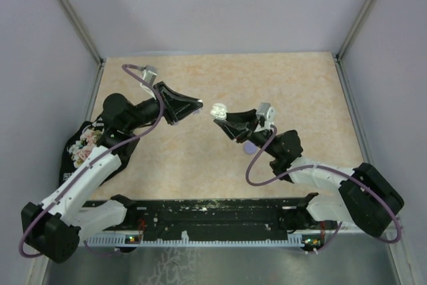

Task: Insert the wireless bluetooth earbuds into the charging case
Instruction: Place the earbud in the charging case, then close the charging case, then place the charging case at the center of the board.

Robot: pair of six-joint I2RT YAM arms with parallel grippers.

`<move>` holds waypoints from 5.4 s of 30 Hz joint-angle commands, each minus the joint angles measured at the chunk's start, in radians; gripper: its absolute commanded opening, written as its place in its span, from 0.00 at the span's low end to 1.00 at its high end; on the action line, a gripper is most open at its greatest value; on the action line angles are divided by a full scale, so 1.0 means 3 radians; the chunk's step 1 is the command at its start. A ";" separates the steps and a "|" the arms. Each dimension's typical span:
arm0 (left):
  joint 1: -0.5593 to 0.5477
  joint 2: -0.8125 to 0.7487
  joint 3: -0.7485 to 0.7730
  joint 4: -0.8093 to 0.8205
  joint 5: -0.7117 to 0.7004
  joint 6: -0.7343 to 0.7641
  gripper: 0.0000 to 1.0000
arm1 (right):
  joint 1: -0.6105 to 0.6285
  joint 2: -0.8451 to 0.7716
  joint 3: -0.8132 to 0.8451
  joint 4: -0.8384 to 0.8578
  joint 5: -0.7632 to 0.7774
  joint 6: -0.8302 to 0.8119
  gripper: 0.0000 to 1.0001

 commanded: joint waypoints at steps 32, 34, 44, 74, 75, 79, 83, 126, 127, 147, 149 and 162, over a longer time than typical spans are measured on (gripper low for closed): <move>-0.0486 0.0040 -0.0122 0.0369 -0.0274 0.0020 0.10 | 0.0268 -0.0080 0.0300 0.0397 0.0094 -0.0047 0.00; -0.0486 0.0013 -0.0116 0.0297 -0.0318 0.0085 0.10 | 0.0268 -0.0087 0.0304 0.0391 0.0092 -0.0056 0.00; -0.0487 -0.0010 -0.0046 0.0136 -0.0380 0.0261 0.10 | 0.0263 -0.0082 0.0310 0.0402 0.0082 -0.0081 0.00; -0.0527 -0.0128 -0.0070 -0.0188 -0.0405 0.0237 0.31 | 0.0265 -0.0126 0.0332 0.0384 0.0072 -0.0148 0.00; -0.0527 -0.0129 -0.0057 -0.0214 -0.0406 0.0243 0.32 | 0.0265 -0.0132 0.0335 0.0389 0.0073 -0.0145 0.00; -0.0527 -0.0154 -0.0044 -0.0262 -0.0432 0.0281 0.39 | 0.0262 -0.0152 0.0335 0.0380 0.0059 -0.0137 0.00; -0.0527 -0.0181 0.0004 -0.0316 -0.0450 0.0304 0.44 | 0.0263 -0.0157 0.0333 0.0367 0.0063 -0.0143 0.00; -0.0419 0.0221 0.0455 0.0020 0.0678 -0.0199 0.75 | 0.0221 -0.0179 0.0419 -0.0116 -0.0342 0.0139 0.00; -0.0419 0.0215 0.0438 0.0056 0.0693 -0.0212 0.74 | 0.0222 -0.0184 0.0418 -0.0145 -0.0341 0.0145 0.00; -0.0378 -0.0266 0.0252 -0.2138 -0.2017 0.1080 0.80 | -0.0013 -0.0509 0.0385 -0.2112 0.0683 0.0518 0.00; -0.0378 -0.0305 0.0199 -0.2241 -0.2263 0.1142 0.81 | -0.0130 -0.0470 0.0486 -0.2504 0.0742 0.0584 0.00; -0.0360 -0.0513 -0.0378 -0.2071 -0.3100 0.1514 0.93 | -0.0606 0.0320 0.1114 -0.3575 0.0788 0.0917 0.00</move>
